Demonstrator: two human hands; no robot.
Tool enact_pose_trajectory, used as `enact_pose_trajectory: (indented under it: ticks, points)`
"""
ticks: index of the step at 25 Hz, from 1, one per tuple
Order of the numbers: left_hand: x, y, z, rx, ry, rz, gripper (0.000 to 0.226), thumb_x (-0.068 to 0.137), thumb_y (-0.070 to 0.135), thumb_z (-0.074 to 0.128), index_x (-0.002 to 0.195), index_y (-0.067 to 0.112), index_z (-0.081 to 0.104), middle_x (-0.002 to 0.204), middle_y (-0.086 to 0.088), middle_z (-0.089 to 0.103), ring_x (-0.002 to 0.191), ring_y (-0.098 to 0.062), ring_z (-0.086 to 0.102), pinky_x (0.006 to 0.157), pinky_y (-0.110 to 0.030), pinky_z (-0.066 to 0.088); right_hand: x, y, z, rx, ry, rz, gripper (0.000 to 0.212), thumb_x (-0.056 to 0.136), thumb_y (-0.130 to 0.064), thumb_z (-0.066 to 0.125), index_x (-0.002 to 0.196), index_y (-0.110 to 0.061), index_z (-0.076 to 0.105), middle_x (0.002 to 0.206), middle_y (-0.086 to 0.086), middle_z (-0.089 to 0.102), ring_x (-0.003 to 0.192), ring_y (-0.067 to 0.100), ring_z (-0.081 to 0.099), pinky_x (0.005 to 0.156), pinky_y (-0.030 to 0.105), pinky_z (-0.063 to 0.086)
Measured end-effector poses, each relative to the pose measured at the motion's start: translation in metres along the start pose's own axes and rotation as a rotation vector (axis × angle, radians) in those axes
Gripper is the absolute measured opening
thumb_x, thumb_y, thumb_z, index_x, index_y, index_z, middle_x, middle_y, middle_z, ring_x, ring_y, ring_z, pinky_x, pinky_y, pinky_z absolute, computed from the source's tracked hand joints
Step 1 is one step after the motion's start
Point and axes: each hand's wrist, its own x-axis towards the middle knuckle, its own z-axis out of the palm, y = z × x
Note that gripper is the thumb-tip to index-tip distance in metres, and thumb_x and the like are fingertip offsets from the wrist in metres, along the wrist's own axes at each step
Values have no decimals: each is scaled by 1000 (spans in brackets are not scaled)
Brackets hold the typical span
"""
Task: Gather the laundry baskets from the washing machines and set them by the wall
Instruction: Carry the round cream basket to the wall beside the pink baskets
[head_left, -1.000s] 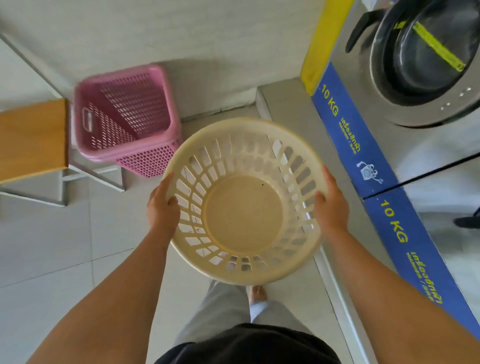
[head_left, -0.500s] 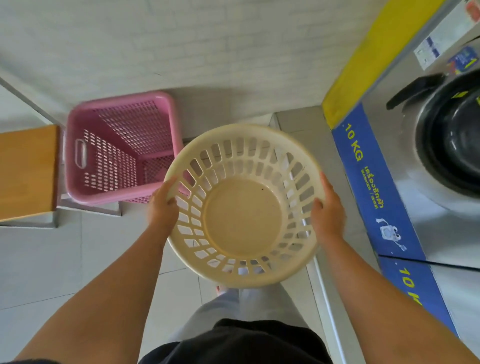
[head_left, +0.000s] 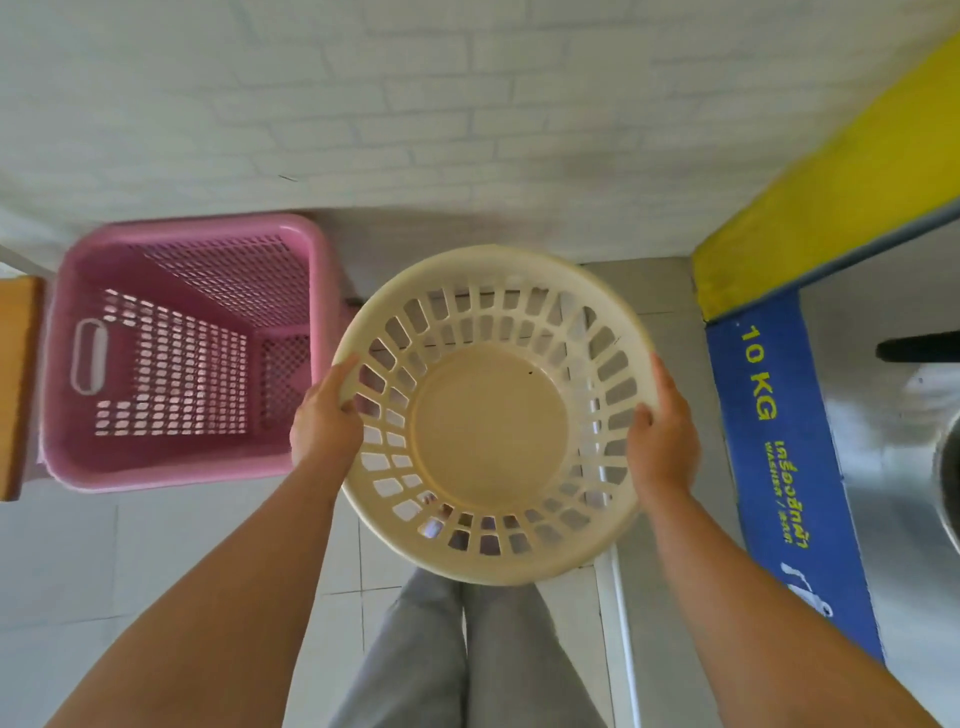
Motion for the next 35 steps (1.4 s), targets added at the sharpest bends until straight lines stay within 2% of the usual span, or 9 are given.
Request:
enact_pose_trajectory:
  ticks: [4, 9, 12, 14, 17, 20, 27, 31, 35]
  points:
    - [56, 10, 41, -15, -29, -96, 67, 88, -3, 43, 136, 44, 47, 103, 4, 64, 68, -18, 56, 54, -27, 43, 56, 7, 52, -26, 18, 29, 63, 96, -7, 43, 150, -37, 29, 139, 7, 53, 114, 29, 58, 77, 28, 37]
    - [118, -7, 94, -55, -33, -162, 70, 86, -4, 39, 134, 46, 46, 102, 3, 65, 75, -23, 62, 64, -35, 54, 109, 22, 126, -41, 2, 39, 64, 96, -9, 43, 150, -39, 26, 139, 6, 54, 116, 29, 58, 87, 40, 48]
    - [151, -30, 124, -108, -28, -175, 73, 86, -9, 36, 135, 44, 46, 107, 8, 59, 74, -14, 59, 64, -31, 53, 135, 29, 171, -38, -21, 11, 66, 94, -6, 44, 150, -37, 28, 142, 4, 52, 119, 30, 57, 90, 40, 47]
    - [171, -49, 141, -232, -60, -206, 76, 86, -12, 35, 133, 46, 48, 118, 7, 57, 86, -12, 61, 76, -34, 56, 147, 34, 194, -27, -35, -9, 67, 94, -4, 44, 150, -38, 28, 142, 3, 52, 120, 28, 57, 91, 36, 45]
    - [199, -77, 172, -332, -53, -190, 79, 82, -16, 33, 130, 45, 51, 136, 2, 53, 119, -24, 56, 100, -47, 49, 168, 46, 232, 11, -68, -55, 67, 95, -4, 43, 150, -39, 27, 144, -3, 51, 122, 21, 55, 87, 25, 40]
    - [221, -89, 194, -333, -26, -189, 77, 84, -15, 34, 133, 42, 50, 140, 1, 51, 122, -25, 54, 102, -46, 48, 187, 54, 260, -20, -96, -89, 67, 96, -4, 42, 151, -39, 24, 148, -7, 46, 125, 18, 53, 82, 21, 37]
    - [243, -79, 203, -348, -71, -161, 62, 92, 2, 44, 139, 42, 43, 149, 4, 41, 130, -20, 45, 106, -42, 42, 207, 64, 275, -116, -127, -102, 72, 96, -3, 43, 153, -35, 14, 152, 2, 39, 125, 24, 53, 83, 30, 44]
    - [230, -69, 195, -254, -163, -114, 56, 91, 31, 49, 139, 52, 30, 155, 0, 28, 142, -26, 33, 111, -53, 35, 189, 52, 261, -443, -160, -273, 69, 96, -19, 49, 154, -12, 13, 157, 15, 29, 139, 34, 37, 105, 52, 40]
    - [186, -30, 154, -120, -129, -99, 51, 95, 42, 39, 144, 41, 28, 151, -2, 38, 136, -30, 42, 105, -57, 40, 146, 0, 212, -447, -205, -415, 62, 100, -29, 42, 154, -13, 15, 159, 12, 26, 145, 29, 28, 115, 50, 30]
